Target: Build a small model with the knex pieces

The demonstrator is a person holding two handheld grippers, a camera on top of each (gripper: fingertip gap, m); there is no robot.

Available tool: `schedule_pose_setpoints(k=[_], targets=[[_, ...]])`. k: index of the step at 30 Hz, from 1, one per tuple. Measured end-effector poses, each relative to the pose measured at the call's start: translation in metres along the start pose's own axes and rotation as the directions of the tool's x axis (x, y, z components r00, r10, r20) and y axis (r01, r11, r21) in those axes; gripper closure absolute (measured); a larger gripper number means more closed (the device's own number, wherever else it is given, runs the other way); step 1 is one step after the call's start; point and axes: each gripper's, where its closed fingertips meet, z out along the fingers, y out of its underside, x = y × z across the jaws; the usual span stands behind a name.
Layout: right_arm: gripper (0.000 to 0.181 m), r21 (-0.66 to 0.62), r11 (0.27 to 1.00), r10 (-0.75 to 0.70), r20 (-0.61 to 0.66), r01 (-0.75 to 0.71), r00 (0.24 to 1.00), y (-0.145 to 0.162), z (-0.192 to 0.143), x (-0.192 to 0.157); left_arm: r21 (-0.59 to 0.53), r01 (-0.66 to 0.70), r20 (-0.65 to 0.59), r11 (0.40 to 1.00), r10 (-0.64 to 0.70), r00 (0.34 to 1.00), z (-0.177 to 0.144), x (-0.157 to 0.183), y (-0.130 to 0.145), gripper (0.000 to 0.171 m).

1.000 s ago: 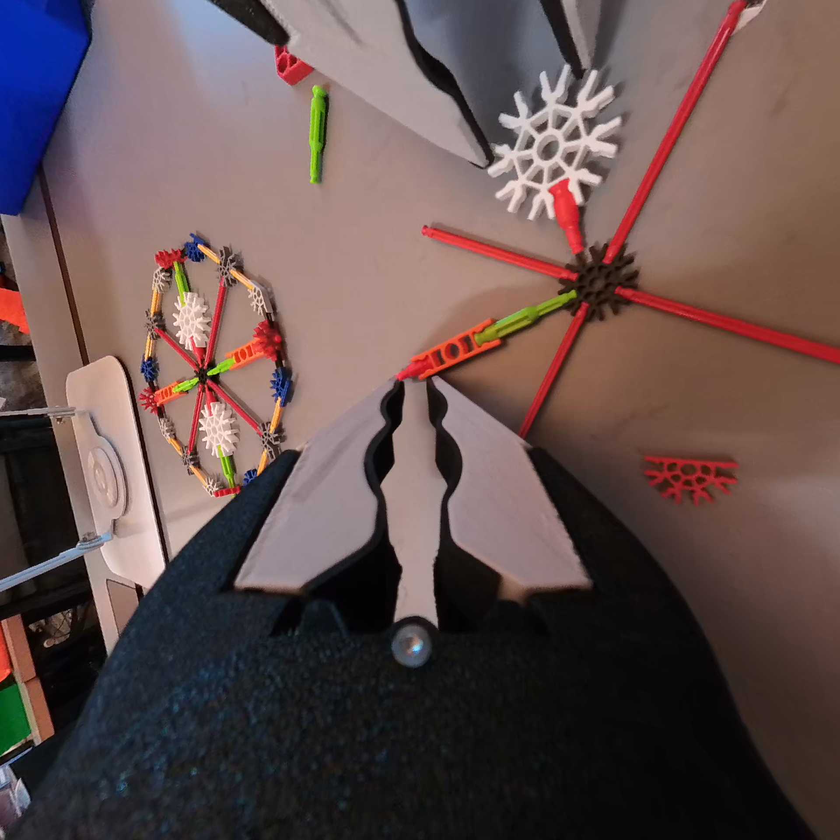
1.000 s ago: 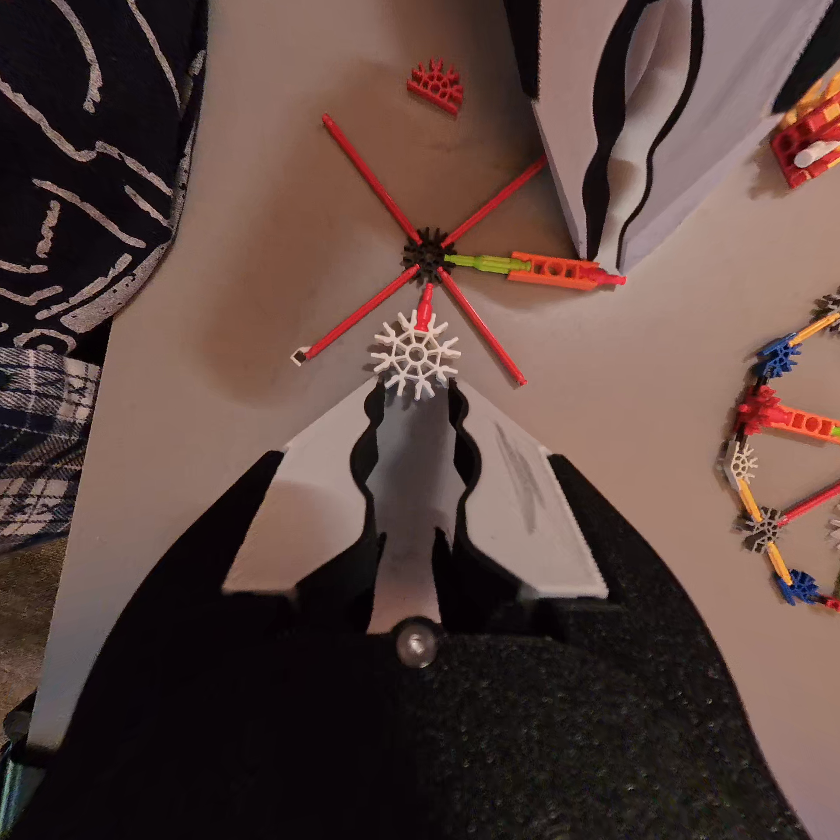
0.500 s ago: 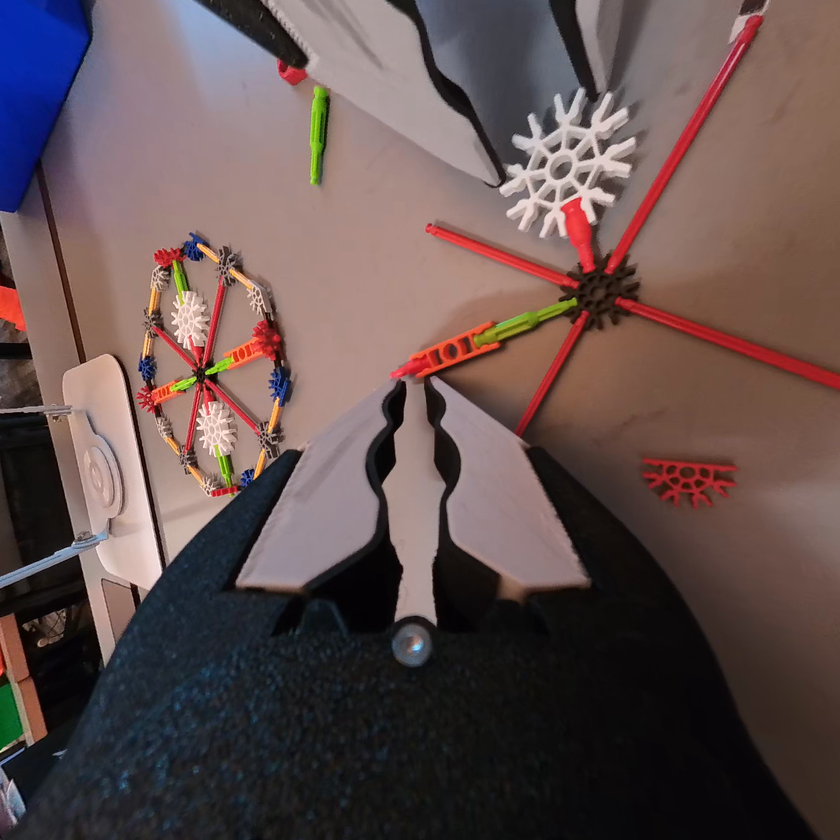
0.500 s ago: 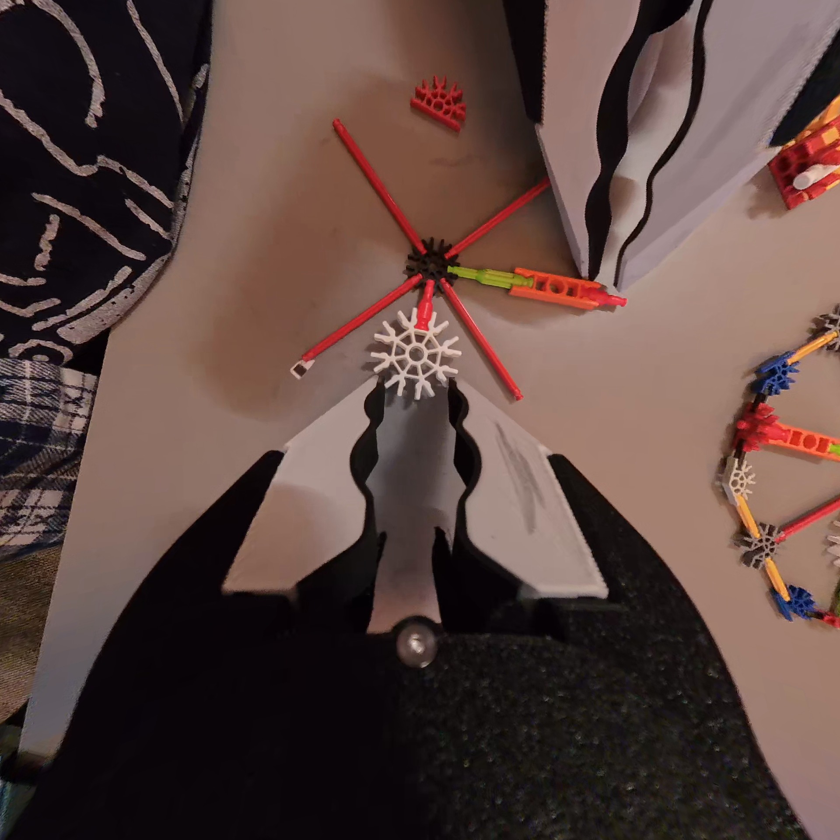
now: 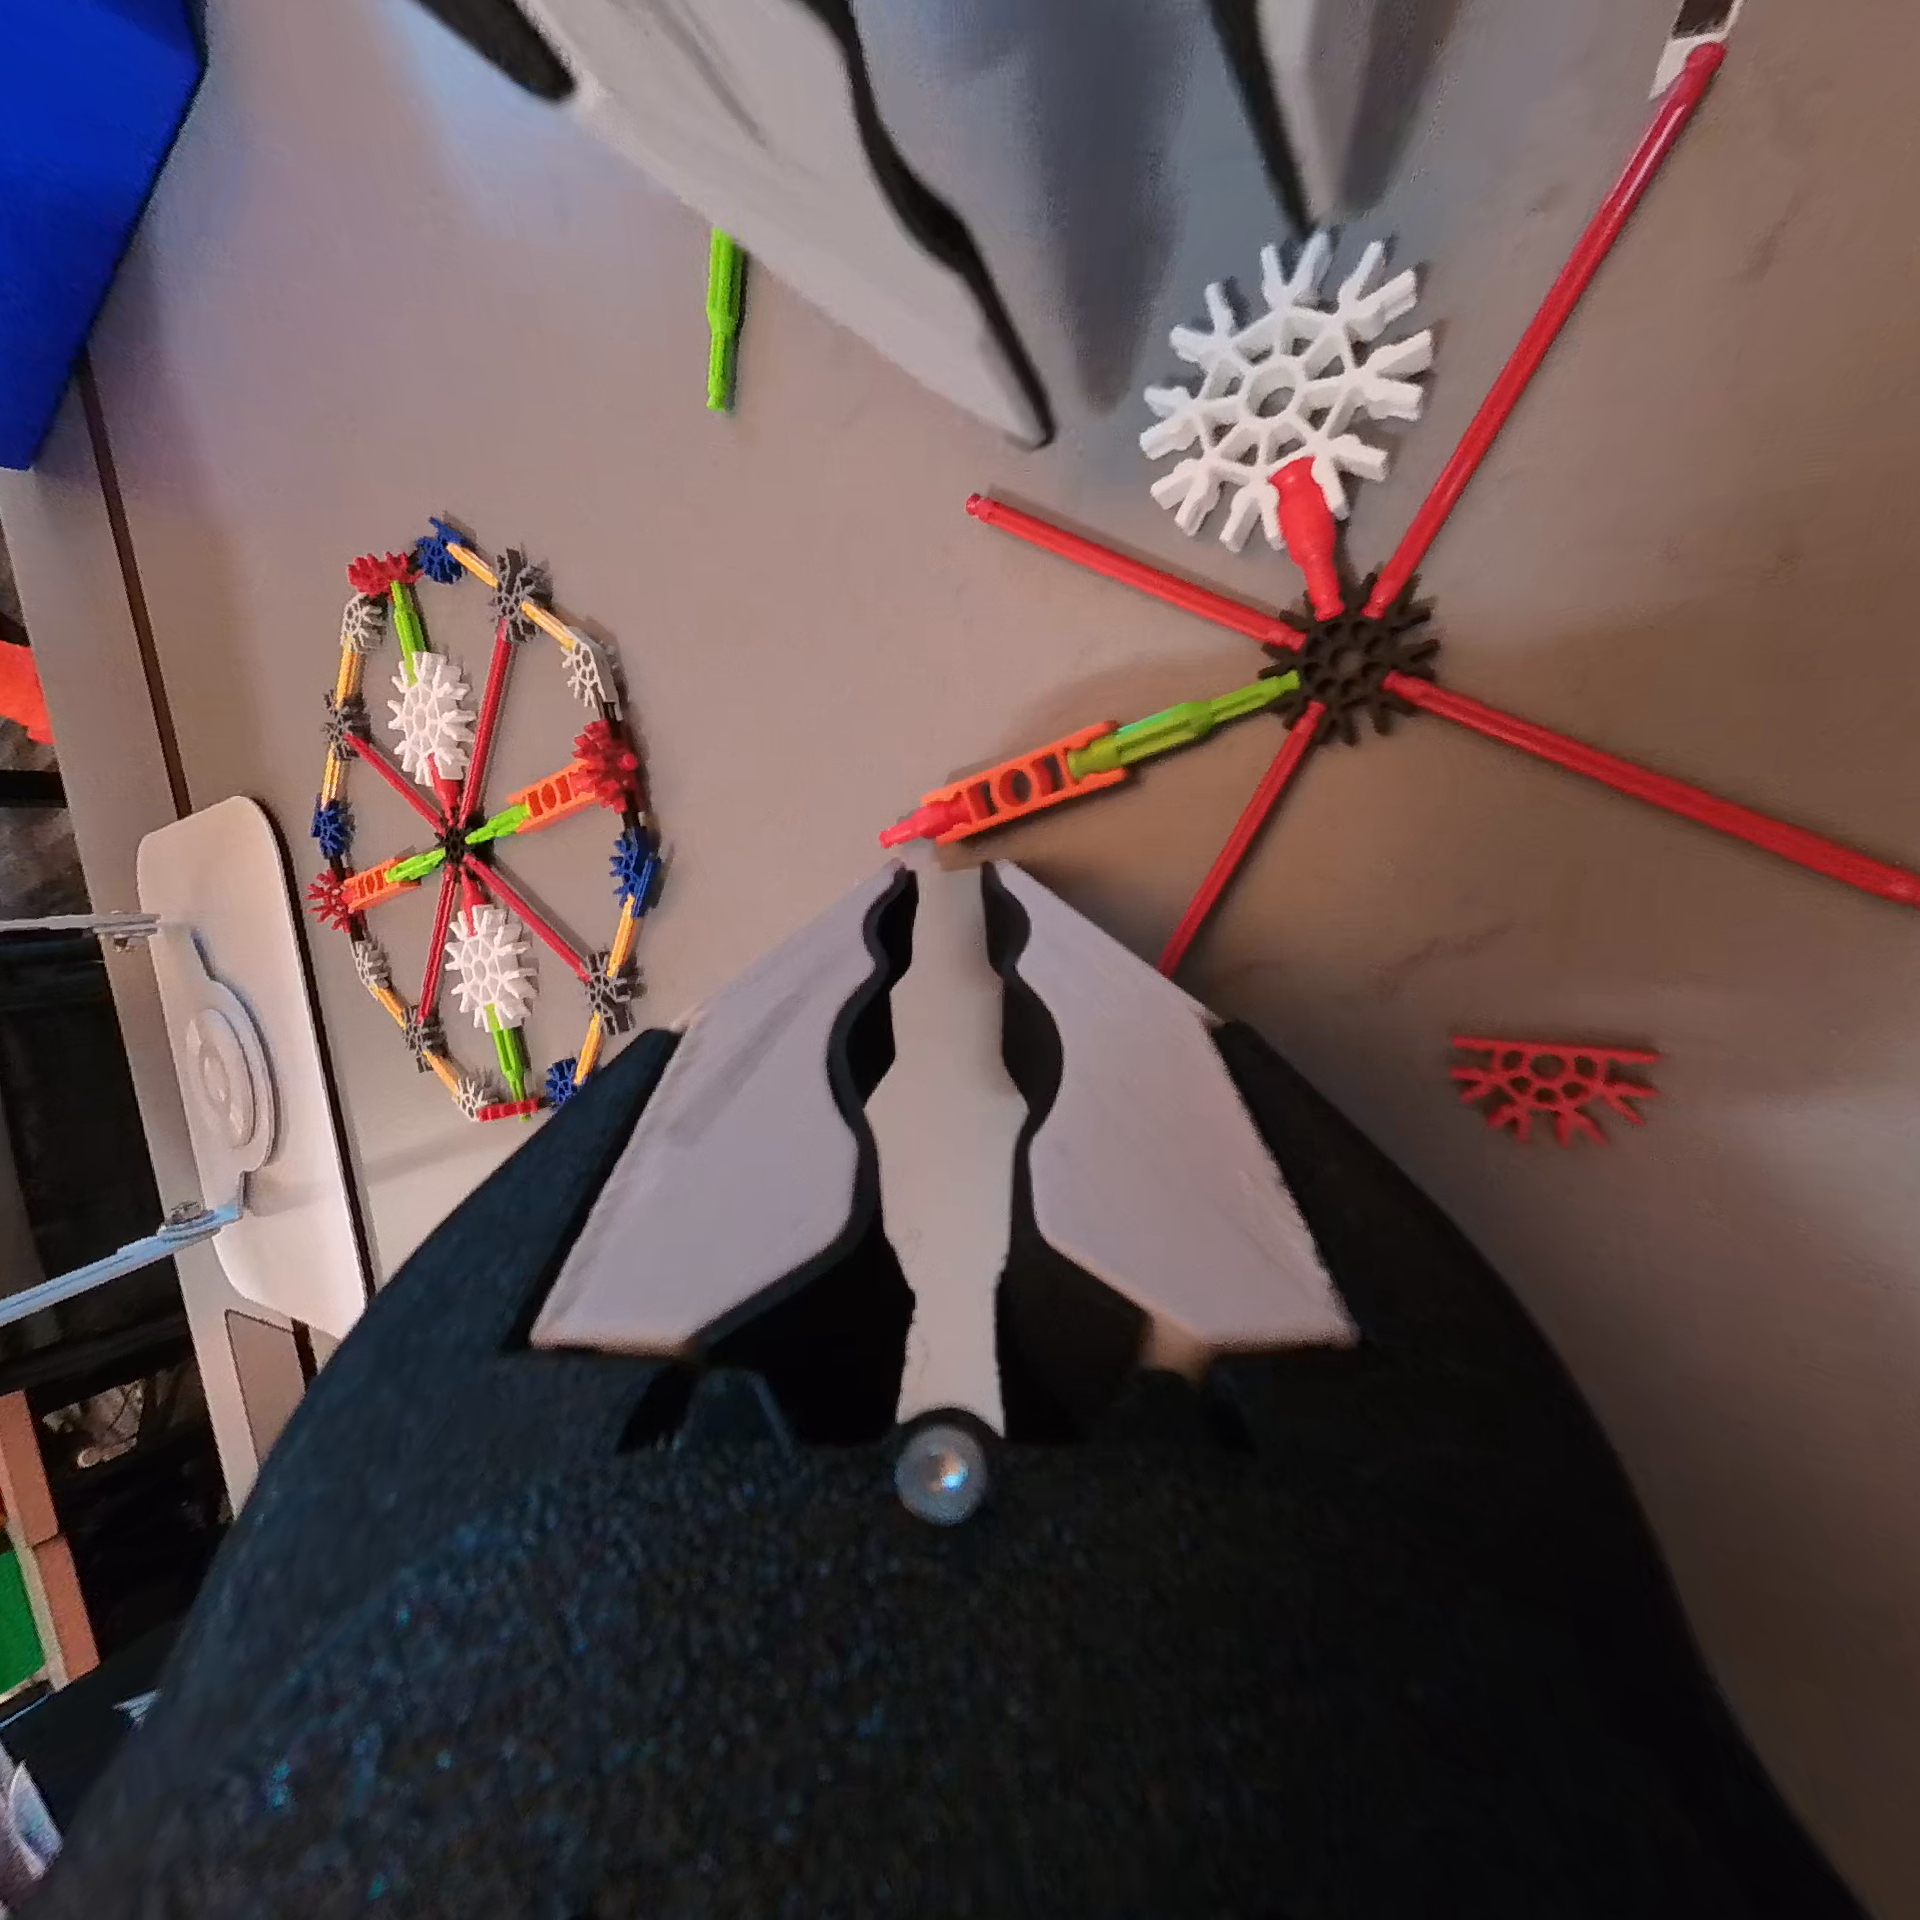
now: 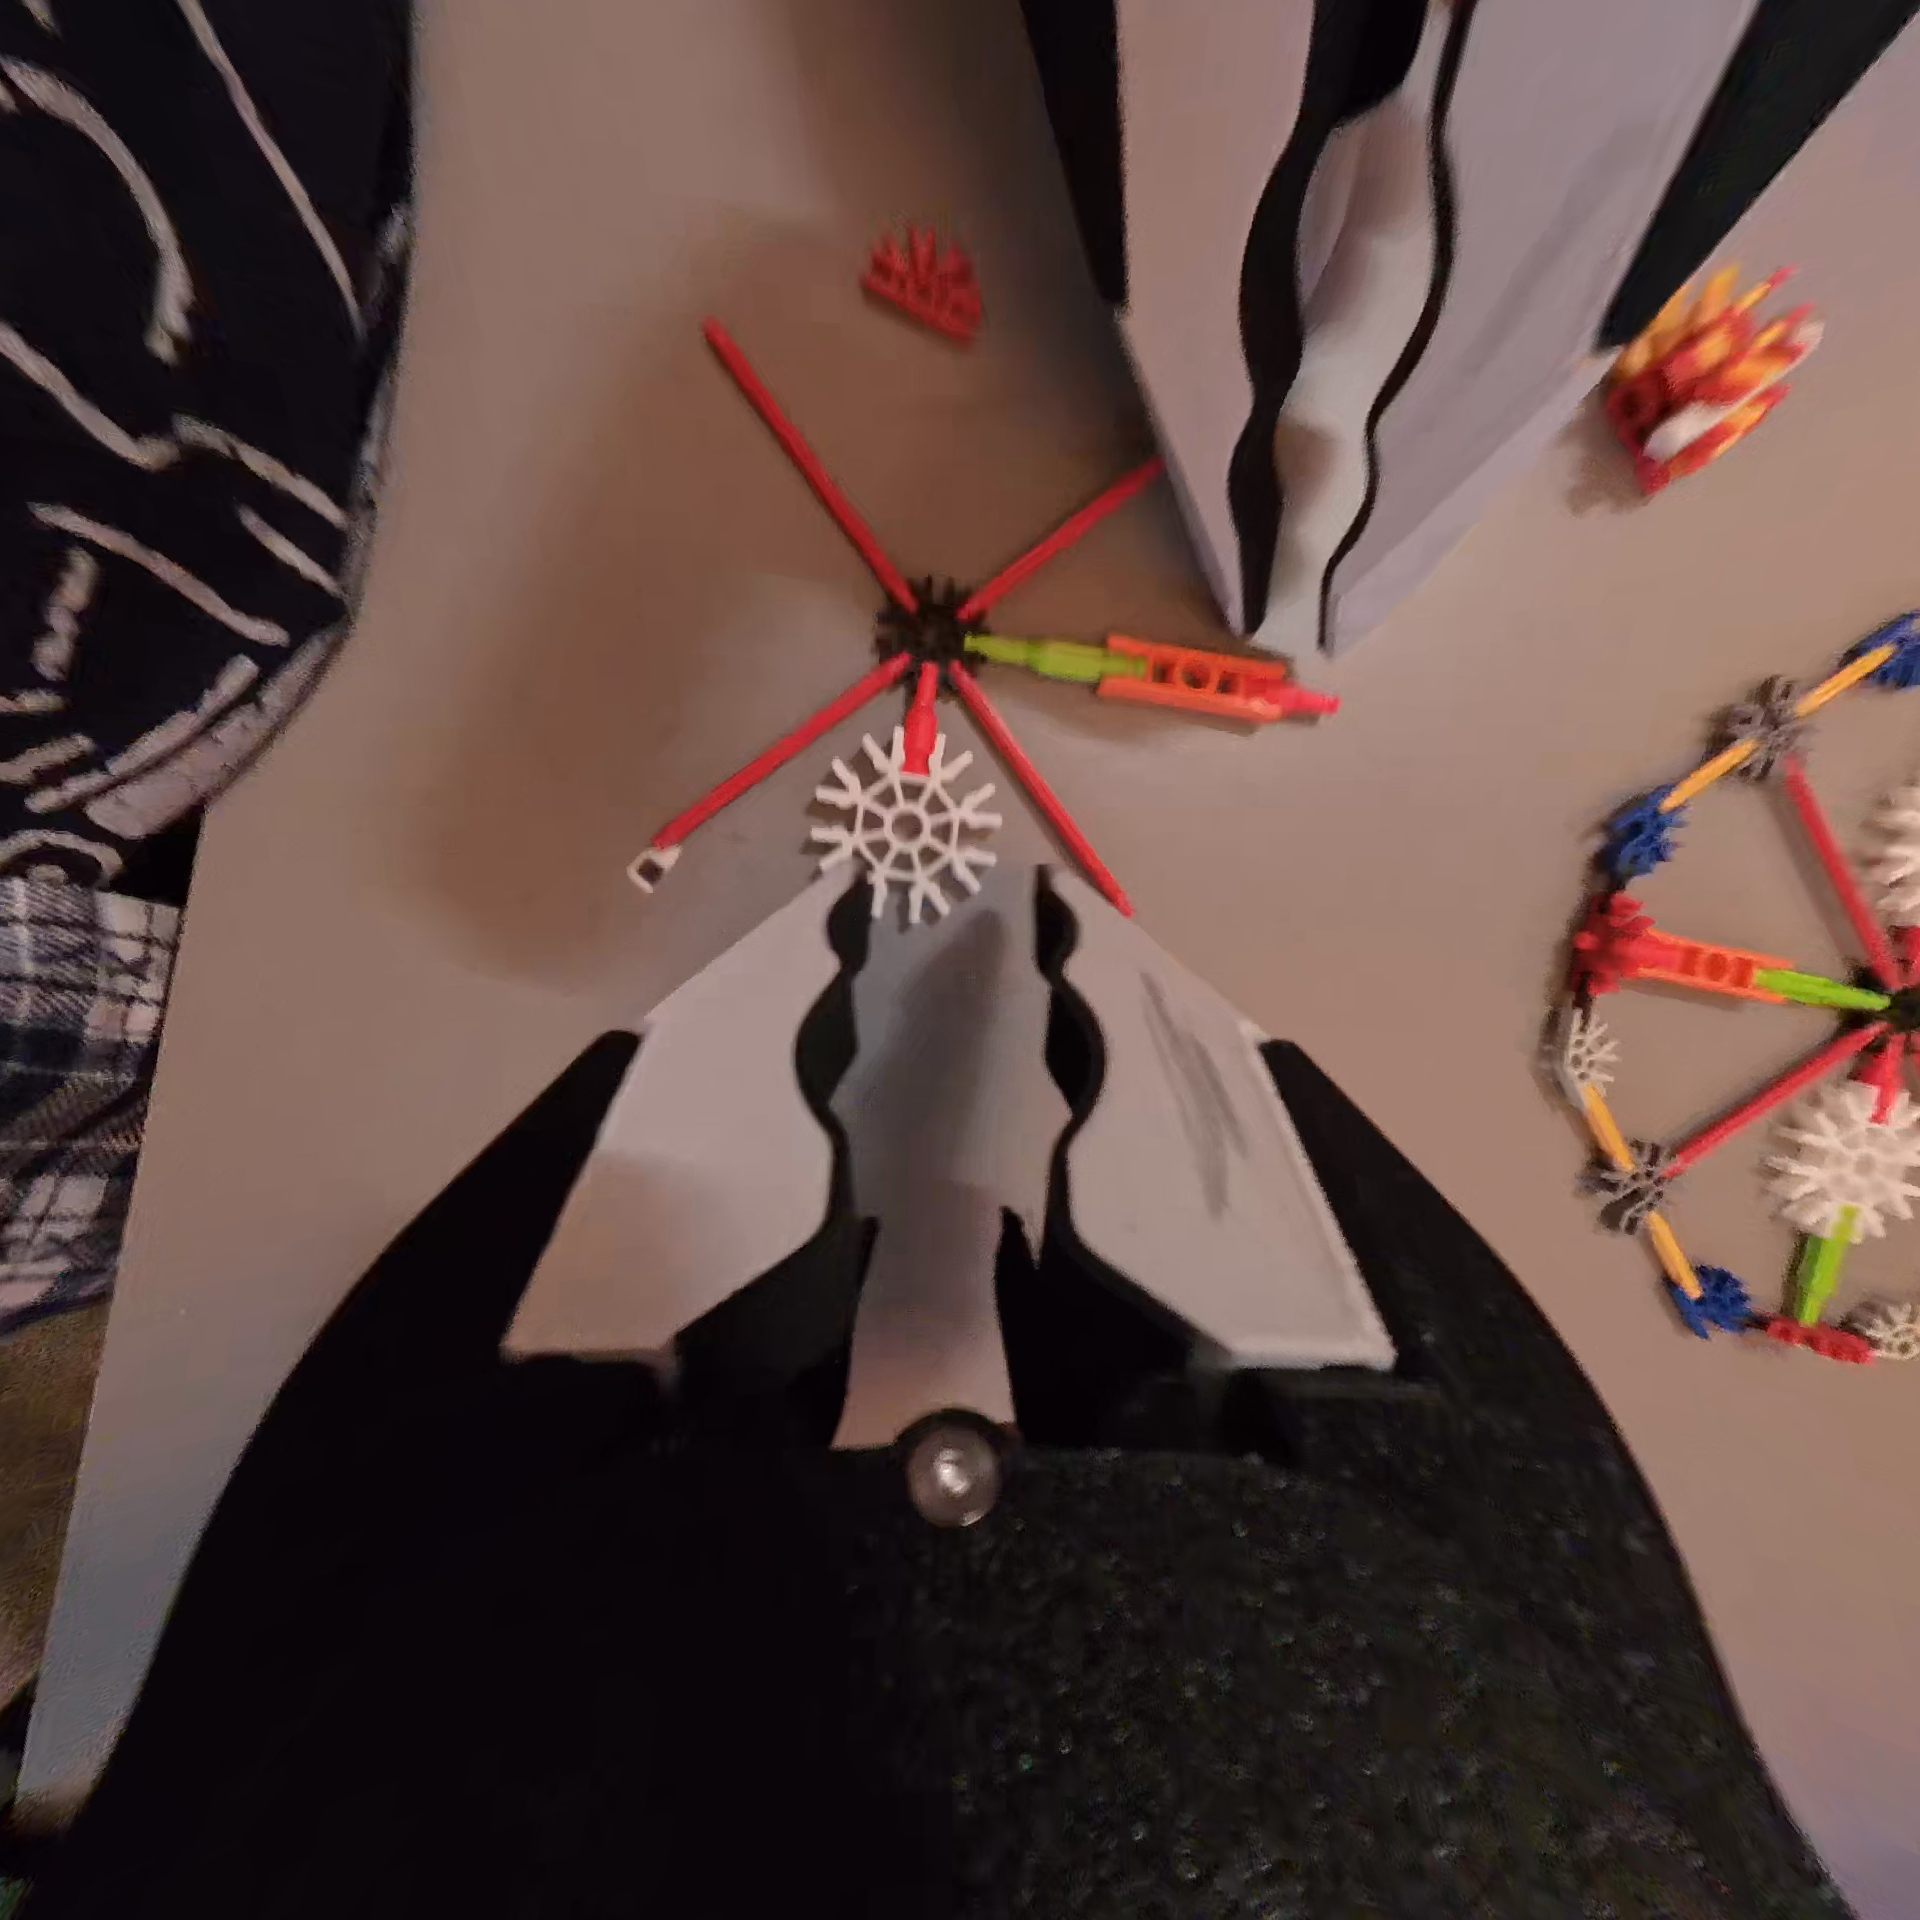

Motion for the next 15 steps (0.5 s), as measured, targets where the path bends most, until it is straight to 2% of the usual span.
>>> schedule_pose_setpoints(k=[2,3,6,15], targets=[[0.177,0.046,0.999,0.001,-0.032,0.000,0.999,-0.013,-0.003,0.003,0.000,-0.002,0.000,1.000,0.002,1.000,-0.002,0.001,0.000,0.158],[0.181,0.059,0.998,0.001,-0.042,0.001,0.999,-0.019,-0.003,0.004,0.002,-0.001,0.000,1.000,0.001,1.000,-0.002,0.002,-0.001,0.158],[0.181,0.066,0.998,-0.009,-0.029,0.011,1.000,-0.028,0.004,0.001,0.003,-0.001,0.001,1.000,0.001,1.000,-0.002,0.004,-0.001,0.158],[0.181,0.000,1.000,-0.012,-0.003,0.012,1.000,-0.021,0.027,-0.005,0.017,0.018,0.008,1.000,-0.018,1.000,-0.008,0.008,0.000,0.157]])
